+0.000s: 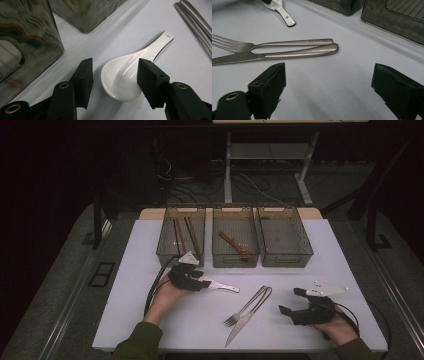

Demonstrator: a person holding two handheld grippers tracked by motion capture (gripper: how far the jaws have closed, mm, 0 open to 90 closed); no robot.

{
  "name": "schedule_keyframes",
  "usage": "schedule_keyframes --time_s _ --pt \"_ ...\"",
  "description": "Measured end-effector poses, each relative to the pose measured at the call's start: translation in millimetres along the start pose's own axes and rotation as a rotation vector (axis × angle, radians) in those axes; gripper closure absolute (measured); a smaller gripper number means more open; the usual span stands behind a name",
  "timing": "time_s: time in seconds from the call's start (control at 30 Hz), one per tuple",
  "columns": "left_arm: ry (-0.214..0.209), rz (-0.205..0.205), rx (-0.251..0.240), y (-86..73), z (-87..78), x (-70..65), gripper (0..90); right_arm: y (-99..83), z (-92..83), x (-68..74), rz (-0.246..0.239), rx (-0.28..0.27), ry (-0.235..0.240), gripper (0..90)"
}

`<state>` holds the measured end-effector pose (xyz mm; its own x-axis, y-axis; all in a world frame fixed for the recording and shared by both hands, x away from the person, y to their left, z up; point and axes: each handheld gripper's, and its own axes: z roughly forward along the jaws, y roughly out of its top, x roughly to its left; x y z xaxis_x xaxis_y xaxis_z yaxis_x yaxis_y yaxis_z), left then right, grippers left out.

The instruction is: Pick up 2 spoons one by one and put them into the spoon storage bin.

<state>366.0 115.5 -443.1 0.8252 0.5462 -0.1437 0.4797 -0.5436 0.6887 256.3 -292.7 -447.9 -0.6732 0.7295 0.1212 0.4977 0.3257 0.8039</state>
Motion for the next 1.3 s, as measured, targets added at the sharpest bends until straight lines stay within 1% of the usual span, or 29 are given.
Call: schedule_keyframes --time_s 0.17,0.27,0.33,0.4,0.5,0.63,0.73,0.87,0.93,0.97,1.0,1.03,1.07,1.1,1.13,1.23,1.3 --pt "0.002 0.016 0.021 -0.4 1.5 -2.7 46.4 0.2 -0.7 -0.1 0.000 0.001 -0.003 12.4" --pt "0.004 0.028 0.026 -0.4 2.0 -3.4 46.7 0.2 -0.8 -0.2 -0.001 0.000 -0.005 12.4" --pt "0.007 0.029 0.027 -1.0 2.3 -5.5 47.0 0.2 -0.7 0.0 -0.003 0.001 -0.006 12.4" --pt "0.008 0.047 0.036 -1.1 1.5 -6.1 48.1 0.2 -0.7 0.1 -0.004 0.002 -0.008 12.4" --pt "0.007 0.058 0.038 -2.0 0.8 -7.0 51.3 0.3 -0.9 0.1 -0.006 0.003 -0.010 12.4" --pt "-0.013 0.071 0.047 -3.1 -0.9 -7.9 56.3 0.3 -1.0 0.3 -0.008 0.004 -0.011 12.4" --pt "-0.035 0.078 0.045 -3.7 -1.1 -8.7 61.6 0.4 -1.1 0.5 -0.009 0.005 -0.012 12.4" --pt "-0.051 0.098 0.052 -4.1 -1.6 -11.3 66.9 0.4 -1.0 0.6 -0.012 0.006 -0.012 12.4" --pt "-0.059 0.115 0.058 -4.7 -2.1 -12.5 69.3 0.4 -1.1 0.8 -0.011 0.006 -0.013 12.4" --pt "-0.058 0.134 0.063 -4.7 -2.4 -12.8 70.2 0.4 -1.1 0.7 -0.014 0.006 -0.014 12.4" --pt "-0.058 0.124 0.063 -5.3 -2.4 -14.9 71.2 0.4 -1.1 0.7 -0.014 0.006 -0.013 12.4" --pt "-0.056 0.145 0.070 -5.0 -2.7 -14.9 72.2 0.4 -1.0 0.7 -0.014 0.007 -0.014 12.4" --pt "-0.054 0.158 0.072 -4.8 -2.8 -15.2 73.2 0.4 -1.0 0.7 -0.014 0.007 -0.013 12.4" --pt "-0.057 0.160 0.075 -4.7 -3.1 -15.3 74.6 0.4 -0.9 0.6 -0.015 0.007 -0.013 12.4" --pt "-0.058 0.146 0.076 -5.2 -3.2 -16.5 76.1 0.4 -0.9 0.6 -0.016 0.008 -0.014 12.4" --pt "-0.058 0.155 0.076 -5.3 -3.3 -16.5 76.4 0.3 -0.8 0.7 -0.017 0.007 -0.014 12.4" --pt "-0.059 0.152 0.073 -5.4 -3.2 -17.1 76.6 0.3 -0.8 0.7 -0.017 0.007 -0.014 12.4"
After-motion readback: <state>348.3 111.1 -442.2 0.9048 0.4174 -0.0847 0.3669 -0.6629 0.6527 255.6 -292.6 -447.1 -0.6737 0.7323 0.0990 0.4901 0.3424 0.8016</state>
